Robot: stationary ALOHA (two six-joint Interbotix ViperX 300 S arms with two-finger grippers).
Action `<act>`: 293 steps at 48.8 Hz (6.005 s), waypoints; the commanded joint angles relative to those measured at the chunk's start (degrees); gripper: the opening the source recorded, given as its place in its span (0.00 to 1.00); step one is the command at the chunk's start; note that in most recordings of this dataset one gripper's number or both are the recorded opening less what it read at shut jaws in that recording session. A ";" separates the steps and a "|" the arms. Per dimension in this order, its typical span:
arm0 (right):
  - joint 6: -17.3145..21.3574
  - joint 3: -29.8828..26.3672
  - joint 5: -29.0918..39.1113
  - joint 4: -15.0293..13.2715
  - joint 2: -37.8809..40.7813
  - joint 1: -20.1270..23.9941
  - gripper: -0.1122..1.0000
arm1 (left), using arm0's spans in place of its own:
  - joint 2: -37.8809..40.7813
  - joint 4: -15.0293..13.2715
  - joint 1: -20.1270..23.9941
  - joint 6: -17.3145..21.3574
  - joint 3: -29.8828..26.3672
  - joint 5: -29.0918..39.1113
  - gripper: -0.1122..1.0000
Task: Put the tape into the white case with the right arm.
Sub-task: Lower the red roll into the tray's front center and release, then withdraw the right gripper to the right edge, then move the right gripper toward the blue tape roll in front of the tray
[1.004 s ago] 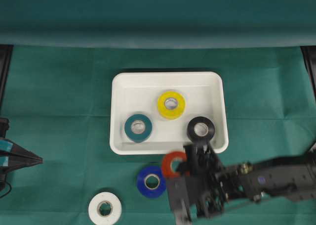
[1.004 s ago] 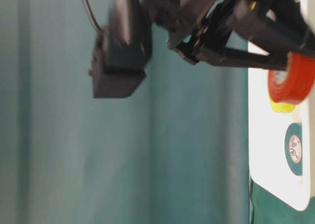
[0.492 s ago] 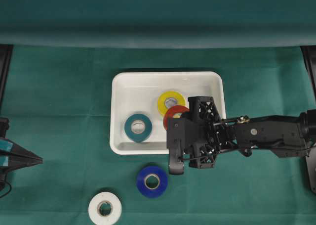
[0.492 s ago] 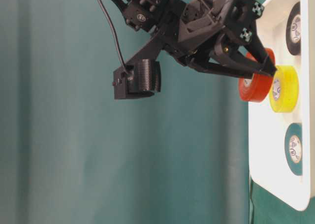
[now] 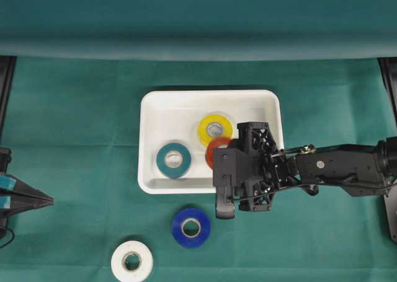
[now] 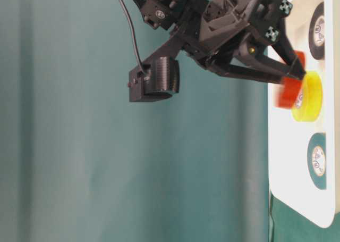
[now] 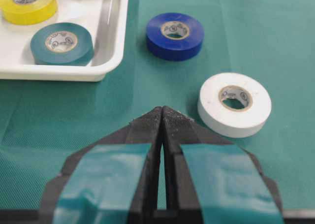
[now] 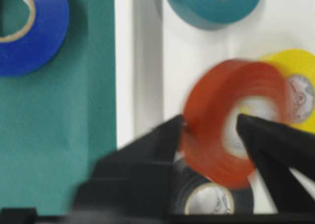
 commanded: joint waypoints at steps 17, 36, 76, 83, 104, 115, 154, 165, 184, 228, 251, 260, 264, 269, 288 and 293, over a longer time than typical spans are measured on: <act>0.00 -0.09 -1.05 -0.18 -0.88 -0.18 0.65 | 0.44 -0.09 0.09 0.00 -0.62 -0.62 0.10; 0.88 8.79 -0.53 -0.18 -10.37 -0.09 0.64 | 0.44 -0.09 0.09 0.00 -0.62 -0.62 0.10; 11.95 39.99 -6.50 0.18 -50.19 -0.18 0.63 | 0.44 -0.09 0.09 0.00 -0.62 -0.62 0.10; 12.30 41.75 -6.06 0.26 -54.84 -0.18 0.63 | 0.44 -0.09 0.09 0.00 -0.62 -0.62 0.10; 12.66 43.07 -9.58 0.35 -54.05 2.72 0.63 | 0.44 -0.09 0.09 0.00 -0.62 -0.62 0.10; 12.74 43.77 -12.04 0.35 -52.47 10.11 0.63 | 0.53 -0.09 0.09 0.00 -0.62 -0.62 0.10; 12.30 37.44 -10.90 -0.09 -42.28 11.69 0.63 | 0.44 -0.09 0.09 0.00 -0.62 -0.70 0.10; 11.95 30.15 -10.90 -0.18 -31.38 13.71 0.63 | 0.44 -0.09 0.09 0.00 -0.62 -0.70 0.10; 11.87 13.71 -8.96 -0.26 -12.48 14.59 0.63 | 0.53 -0.09 0.09 0.00 -0.62 -0.70 0.10; 11.87 -8.61 -8.17 -0.18 7.73 16.35 0.64 | 0.53 -0.09 0.09 0.00 -0.53 -0.70 0.10; 11.87 -9.05 -8.17 -0.18 10.55 15.82 0.64 | 0.44 -0.09 0.09 0.00 -0.44 -0.79 0.10; 11.87 -9.05 -8.17 -0.26 12.13 14.77 0.63 | 0.44 -0.09 0.09 -0.09 -0.44 -0.79 0.10; 11.87 -9.05 -8.44 -0.26 12.83 14.59 0.64 | 0.44 -0.09 0.09 0.00 -0.44 -0.79 0.10; 11.87 -9.14 -8.44 -0.18 13.71 14.59 0.64 | 0.44 -0.09 0.09 0.00 -0.44 -0.88 0.10; 11.87 -10.02 -8.35 -0.18 14.94 14.59 0.63 | 0.44 -0.09 0.09 0.00 -0.44 -0.88 0.10; 11.87 -10.02 -8.17 -0.26 14.94 14.59 0.59 | 0.44 -0.09 0.09 0.00 -0.44 -0.79 0.10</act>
